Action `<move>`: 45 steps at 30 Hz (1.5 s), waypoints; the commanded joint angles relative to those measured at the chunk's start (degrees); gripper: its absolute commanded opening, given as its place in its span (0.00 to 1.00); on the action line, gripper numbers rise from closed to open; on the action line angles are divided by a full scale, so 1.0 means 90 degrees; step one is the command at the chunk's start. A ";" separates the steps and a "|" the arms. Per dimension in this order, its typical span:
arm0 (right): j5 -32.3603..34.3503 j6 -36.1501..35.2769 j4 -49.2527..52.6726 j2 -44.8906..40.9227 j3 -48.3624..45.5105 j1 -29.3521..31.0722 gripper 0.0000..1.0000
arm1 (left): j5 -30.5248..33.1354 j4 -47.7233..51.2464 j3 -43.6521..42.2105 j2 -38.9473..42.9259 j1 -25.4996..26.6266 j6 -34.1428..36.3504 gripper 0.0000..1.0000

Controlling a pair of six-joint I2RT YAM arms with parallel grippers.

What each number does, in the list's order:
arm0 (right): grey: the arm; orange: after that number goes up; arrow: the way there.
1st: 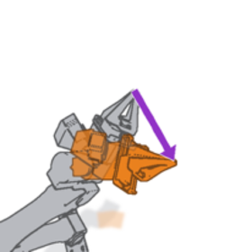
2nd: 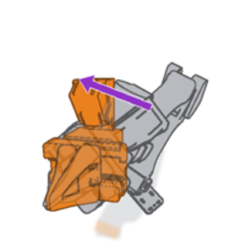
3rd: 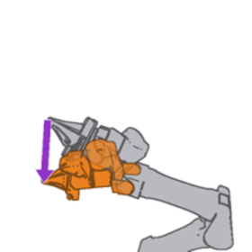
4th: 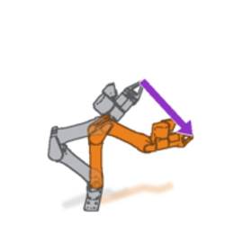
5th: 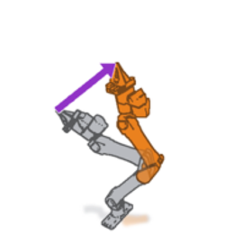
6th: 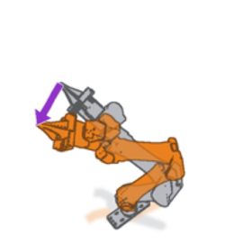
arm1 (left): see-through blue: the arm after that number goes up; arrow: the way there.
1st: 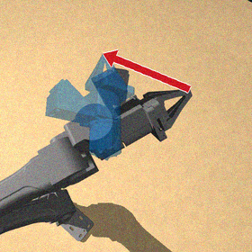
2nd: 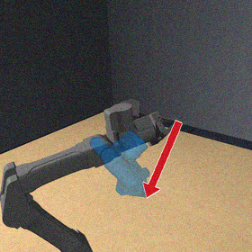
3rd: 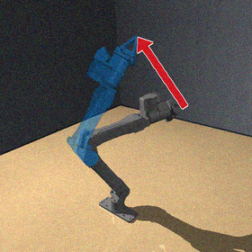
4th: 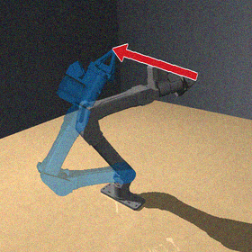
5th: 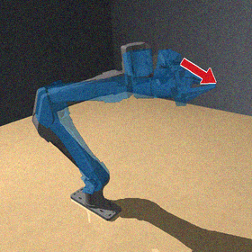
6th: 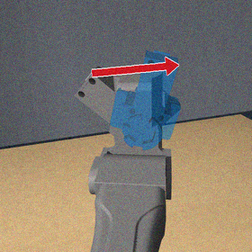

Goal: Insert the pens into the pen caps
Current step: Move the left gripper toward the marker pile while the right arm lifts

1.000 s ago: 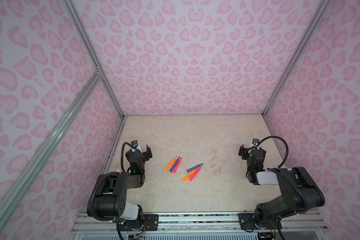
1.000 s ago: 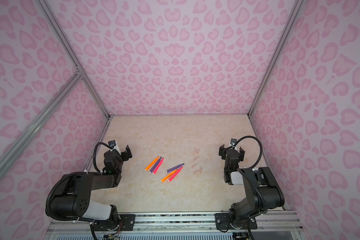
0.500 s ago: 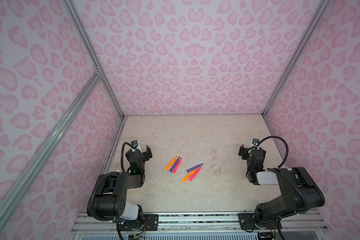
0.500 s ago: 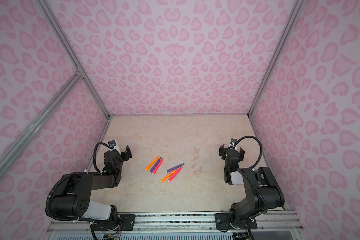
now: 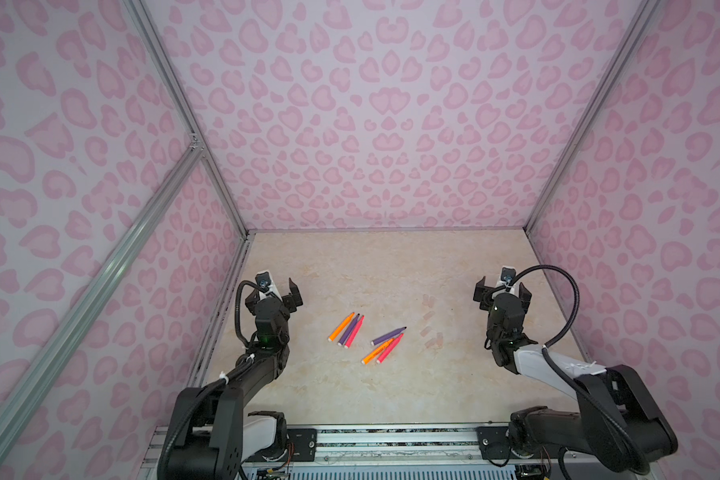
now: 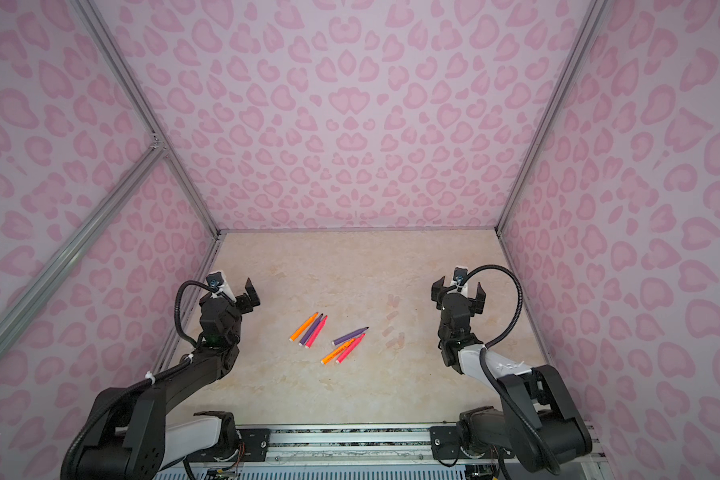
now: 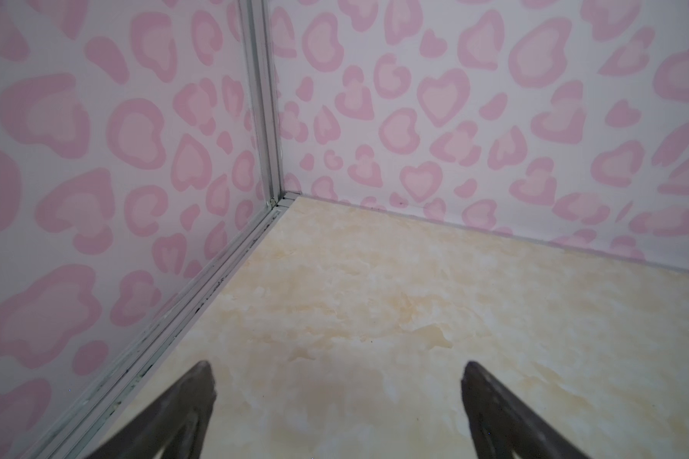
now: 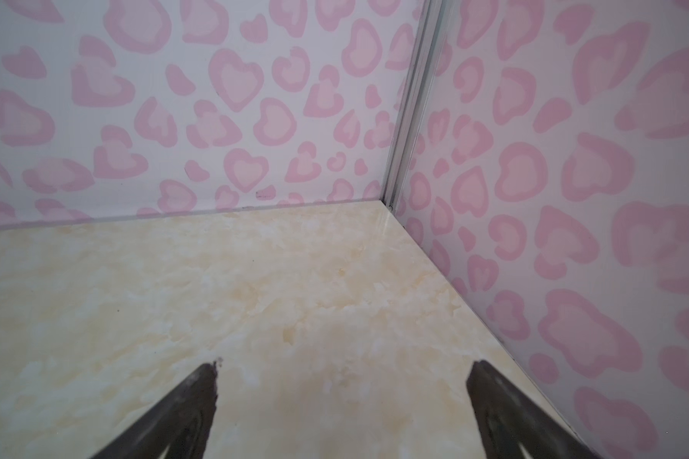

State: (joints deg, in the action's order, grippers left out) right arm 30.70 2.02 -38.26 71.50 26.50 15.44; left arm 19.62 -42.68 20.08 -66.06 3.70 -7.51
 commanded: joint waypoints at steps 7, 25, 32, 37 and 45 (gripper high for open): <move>-0.2574 0.2482 0.3141 -0.2579 -0.0054 0.0296 0.99 | -0.0613 0.4885 0.1328 0.2037 -0.0001 -0.2287 0.98; -0.3072 0.3500 0.3659 -0.6055 -0.1018 -0.0125 0.99 | -0.2635 0.5377 -0.0031 0.6754 -0.0002 -0.2907 0.98; -0.3034 0.3363 0.4207 -0.3043 0.0082 -0.0248 0.97 | -0.4872 0.5270 0.0376 0.5038 0.0091 -0.3225 0.96; -0.1744 0.2995 0.4063 -0.1560 0.0457 -0.0380 0.96 | -0.4780 0.5621 0.0686 0.4035 0.1002 -0.2781 0.87; -0.1280 0.3055 0.4249 0.0364 0.1043 -0.0568 0.85 | -0.2506 0.5727 0.0529 0.3087 0.4138 -0.2389 0.82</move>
State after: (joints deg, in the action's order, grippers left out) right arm 18.04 30.48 -0.34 72.18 34.09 10.07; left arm -12.45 8.21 25.36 -36.47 35.31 -31.05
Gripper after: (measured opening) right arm 0.846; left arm 0.838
